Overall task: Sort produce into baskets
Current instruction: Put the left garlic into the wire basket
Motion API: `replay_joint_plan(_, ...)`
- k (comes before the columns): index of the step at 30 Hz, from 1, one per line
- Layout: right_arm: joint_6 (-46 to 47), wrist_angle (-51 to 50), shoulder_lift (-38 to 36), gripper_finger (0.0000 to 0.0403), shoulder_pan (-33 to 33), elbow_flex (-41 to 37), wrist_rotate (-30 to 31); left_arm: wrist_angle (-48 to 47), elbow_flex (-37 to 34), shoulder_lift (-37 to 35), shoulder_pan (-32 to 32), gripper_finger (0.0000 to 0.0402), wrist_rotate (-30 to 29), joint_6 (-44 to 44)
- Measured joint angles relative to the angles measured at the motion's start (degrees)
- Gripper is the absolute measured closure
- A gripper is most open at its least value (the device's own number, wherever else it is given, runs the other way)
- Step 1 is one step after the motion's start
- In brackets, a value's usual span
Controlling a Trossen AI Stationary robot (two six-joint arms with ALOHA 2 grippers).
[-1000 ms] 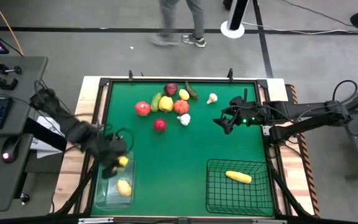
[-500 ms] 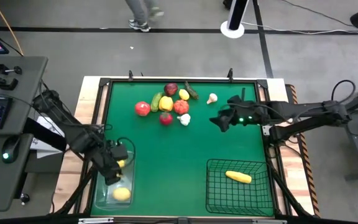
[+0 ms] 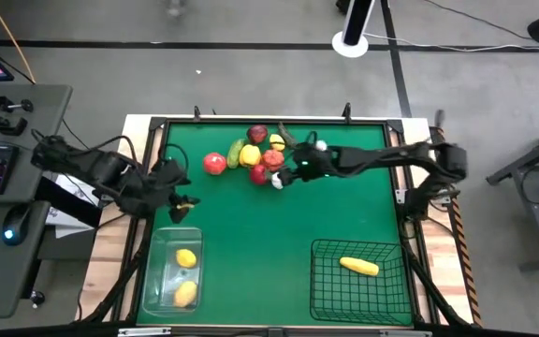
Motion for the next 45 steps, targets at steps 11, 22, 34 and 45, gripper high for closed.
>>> replay_joint_plan(11, -5.44, -15.84, 18.11, 0.0053, -0.47, 17.63, 3.13, -0.02, 0.00, -0.07, 1.49, 0.0101, 0.59, 3.18)
replay_joint_plan(22, -6.89, -19.92, 22.16, 0.0062, -0.53, 19.66, 2.32, -0.01, 0.00, 0.29, 1.49, 0.0101, -0.02, 3.18)
replay_joint_plan(34, -12.62, -22.70, 17.60, 0.0207, 0.74, 19.64, 6.22, 1.30, 0.00, 0.30, 1.49, 0.0101, -6.88, 4.25)
replay_joint_plan(45, -15.62, -39.09, -6.53, 0.0207, 15.72, 18.31, 0.01, 8.65, 0.00, 0.43, 4.34, 0.0101, -12.77, 4.85)
